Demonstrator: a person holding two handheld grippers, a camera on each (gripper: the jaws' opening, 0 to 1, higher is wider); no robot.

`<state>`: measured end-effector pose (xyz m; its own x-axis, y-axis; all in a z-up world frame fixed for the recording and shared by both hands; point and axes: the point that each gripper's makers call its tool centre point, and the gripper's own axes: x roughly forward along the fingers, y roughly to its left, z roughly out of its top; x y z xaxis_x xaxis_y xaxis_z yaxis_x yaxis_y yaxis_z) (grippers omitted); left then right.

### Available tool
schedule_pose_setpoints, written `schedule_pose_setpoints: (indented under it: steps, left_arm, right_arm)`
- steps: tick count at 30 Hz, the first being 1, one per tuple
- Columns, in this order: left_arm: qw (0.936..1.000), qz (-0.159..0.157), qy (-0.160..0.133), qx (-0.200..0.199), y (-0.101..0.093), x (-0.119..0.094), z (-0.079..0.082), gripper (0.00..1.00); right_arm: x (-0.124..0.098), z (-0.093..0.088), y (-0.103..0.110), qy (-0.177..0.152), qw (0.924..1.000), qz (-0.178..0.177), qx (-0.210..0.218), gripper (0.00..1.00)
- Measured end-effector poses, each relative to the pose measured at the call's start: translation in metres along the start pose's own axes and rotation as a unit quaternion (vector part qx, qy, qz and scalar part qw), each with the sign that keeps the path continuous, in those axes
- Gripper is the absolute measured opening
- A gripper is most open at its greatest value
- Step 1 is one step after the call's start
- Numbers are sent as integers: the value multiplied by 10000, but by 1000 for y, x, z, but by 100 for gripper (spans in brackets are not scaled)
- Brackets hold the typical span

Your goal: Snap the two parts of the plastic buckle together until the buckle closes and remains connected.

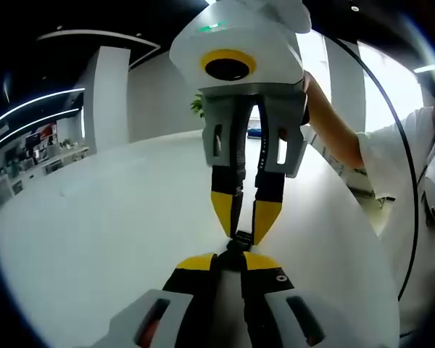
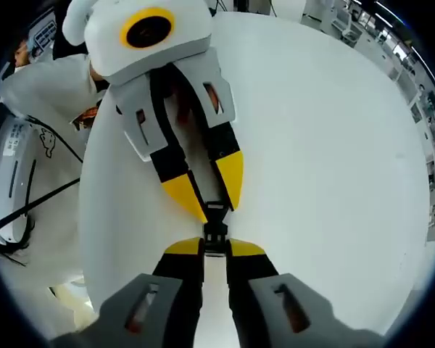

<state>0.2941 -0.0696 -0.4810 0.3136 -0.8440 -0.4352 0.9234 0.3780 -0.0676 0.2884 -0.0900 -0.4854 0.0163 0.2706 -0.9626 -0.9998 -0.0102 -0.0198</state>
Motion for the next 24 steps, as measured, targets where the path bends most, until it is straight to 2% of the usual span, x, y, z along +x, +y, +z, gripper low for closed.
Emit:
schedule_pose_setpoints:
  steps: [1, 4, 5, 6, 9, 14, 17, 21, 24]
  left_arm:
    - [10000, -23, -9, -39, 0, 0, 1, 11]
    - [10000, -22, -8, -72, 1, 0, 1, 11]
    - [10000, -21, -7, -82, 1, 0, 1, 11]
    - [10000, -16, -5, -83, 2, 0, 1, 11]
    - [10000, -3, -2, -68, 2, 1, 2, 11]
    - [10000, 8, -8, -56, 2, 2, 2, 12]
    - [10000, 28, -21, -45, 3, 2, 2, 12]
    - [10000, 16, -28, -79, 3, 3, 2, 12]
    - [9999, -11, -73, -119, 4, 3, 3, 13]
  right_arm:
    - [0, -1, -1, 14, 9995, -32, -300, 12]
    - [-3, 2, -1, -364, 9972, -249, -605, 13]
    - [-4, 2, -4, -459, 9968, -359, -555, 17]
    - [-5, 1, -8, -588, 9970, -390, -331, 18]
    - [-7, -2, -10, -892, 9951, -403, -126, 18]
    - [-12, -12, -8, -1481, 9882, -399, -21, 19]
    - [-17, -11, -7, -1963, 9797, -311, 257, 19]
    - [-22, -11, -8, -2539, 9659, -265, 424, 19]
    - [-27, -7, -8, -3044, 9504, -237, 586, 17]
